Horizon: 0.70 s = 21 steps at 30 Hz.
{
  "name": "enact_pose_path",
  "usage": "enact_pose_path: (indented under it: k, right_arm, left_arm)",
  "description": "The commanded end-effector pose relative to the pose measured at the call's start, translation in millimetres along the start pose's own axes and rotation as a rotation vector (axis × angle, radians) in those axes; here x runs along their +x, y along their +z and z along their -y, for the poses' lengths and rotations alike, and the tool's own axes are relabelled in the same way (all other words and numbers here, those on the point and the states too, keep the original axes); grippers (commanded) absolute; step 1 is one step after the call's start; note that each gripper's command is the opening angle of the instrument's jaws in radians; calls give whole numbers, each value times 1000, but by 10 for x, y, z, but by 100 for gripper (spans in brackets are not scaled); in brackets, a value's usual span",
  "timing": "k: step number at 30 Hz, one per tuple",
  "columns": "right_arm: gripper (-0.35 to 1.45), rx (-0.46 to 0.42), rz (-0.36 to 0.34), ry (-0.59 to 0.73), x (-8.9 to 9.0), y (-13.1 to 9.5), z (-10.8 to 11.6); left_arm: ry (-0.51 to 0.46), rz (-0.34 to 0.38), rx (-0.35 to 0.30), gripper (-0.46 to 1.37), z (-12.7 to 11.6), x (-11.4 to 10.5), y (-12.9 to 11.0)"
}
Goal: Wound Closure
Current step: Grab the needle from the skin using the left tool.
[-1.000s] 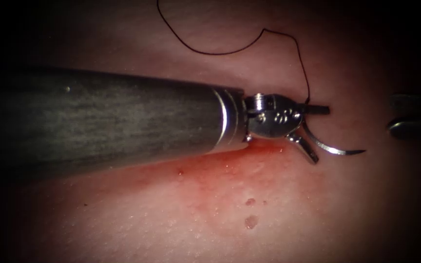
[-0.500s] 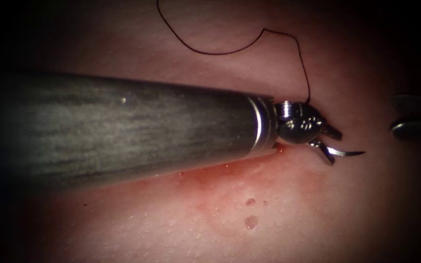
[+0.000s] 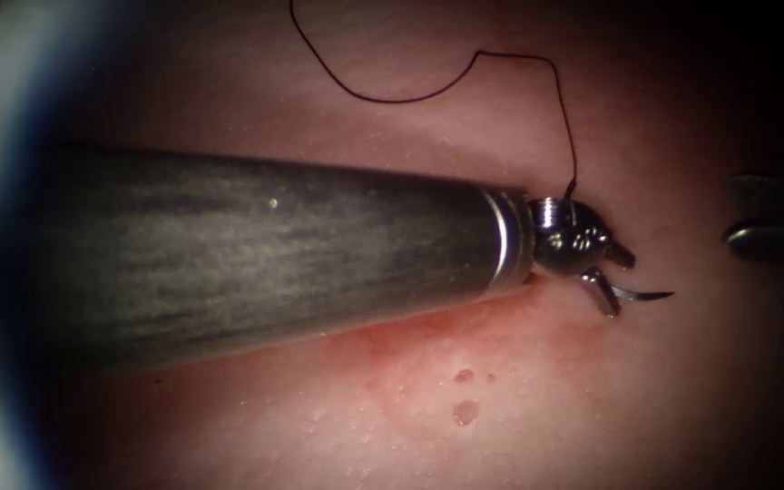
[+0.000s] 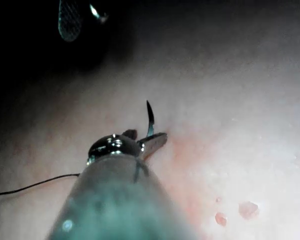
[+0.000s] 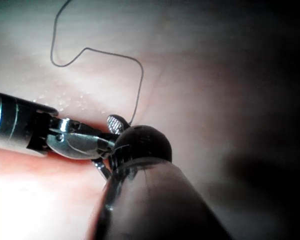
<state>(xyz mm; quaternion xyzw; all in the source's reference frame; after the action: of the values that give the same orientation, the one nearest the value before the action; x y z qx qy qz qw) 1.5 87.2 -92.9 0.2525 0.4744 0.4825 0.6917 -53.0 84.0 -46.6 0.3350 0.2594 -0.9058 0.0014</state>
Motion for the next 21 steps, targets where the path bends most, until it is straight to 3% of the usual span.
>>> enact_pose_path:
  k: [1,4,5,12,21]
  right_arm:
    - [108,3,0,0,0,0,0]
    - [108,0,-1,0,0,0,0]
    - [108,0,-1,0,0,0,0]
    - [106,0,-1,0,0,0,0]
    - [105,-1,-1,1,1,1,-1]
  left_arm:
    - [3,1,-4,-3,0,-1,0]
    - [4,0,-6,-20,-1,-1,-2]
    - [4,-1,-8,-35,0,-2,-3]
    - [20,-22,-13,-35,3,-2,-13]
    - [78,-165,34,-35,2,-13,-43]
